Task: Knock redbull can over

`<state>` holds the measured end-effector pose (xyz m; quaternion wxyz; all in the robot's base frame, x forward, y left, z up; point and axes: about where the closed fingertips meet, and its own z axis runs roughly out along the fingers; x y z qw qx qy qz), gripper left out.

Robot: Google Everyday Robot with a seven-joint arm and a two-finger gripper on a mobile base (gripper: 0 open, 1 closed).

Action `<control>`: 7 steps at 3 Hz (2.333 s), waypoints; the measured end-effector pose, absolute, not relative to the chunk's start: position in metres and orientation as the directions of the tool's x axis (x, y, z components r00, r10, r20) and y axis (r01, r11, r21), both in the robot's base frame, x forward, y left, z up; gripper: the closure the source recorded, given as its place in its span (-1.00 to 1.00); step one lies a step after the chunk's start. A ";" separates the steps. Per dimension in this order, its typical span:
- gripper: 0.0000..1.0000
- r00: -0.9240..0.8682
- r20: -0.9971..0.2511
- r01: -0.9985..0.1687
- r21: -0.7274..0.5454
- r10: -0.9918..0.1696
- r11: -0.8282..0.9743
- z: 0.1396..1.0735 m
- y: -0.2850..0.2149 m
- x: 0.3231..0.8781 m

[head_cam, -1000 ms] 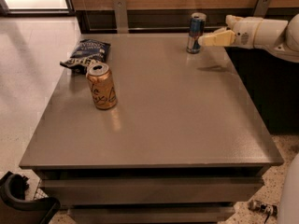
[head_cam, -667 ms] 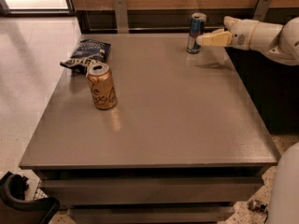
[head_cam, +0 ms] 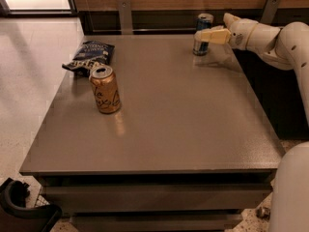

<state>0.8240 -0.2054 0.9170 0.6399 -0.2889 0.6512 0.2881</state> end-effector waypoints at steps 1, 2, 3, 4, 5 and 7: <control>-1.00 -0.003 -0.999 -0.750 0.026 0.035 0.661 0.921 -0.191 0.828; -0.66 -0.038 -0.999 -0.744 0.043 0.023 0.666 0.908 -0.179 0.835; -0.22 -0.040 -0.999 -0.746 0.045 0.023 0.664 0.907 -0.176 0.835; 0.38 -0.041 -0.999 -0.750 0.046 0.024 0.660 0.907 -0.172 0.836; 0.87 -0.042 -0.999 -0.753 0.047 0.024 0.656 0.906 -0.168 0.837; 1.00 -0.051 -0.999 -0.773 0.027 -0.019 0.634 0.911 -0.164 0.831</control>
Offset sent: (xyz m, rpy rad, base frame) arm 0.0171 0.0290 -0.0271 0.0014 0.0773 -0.0277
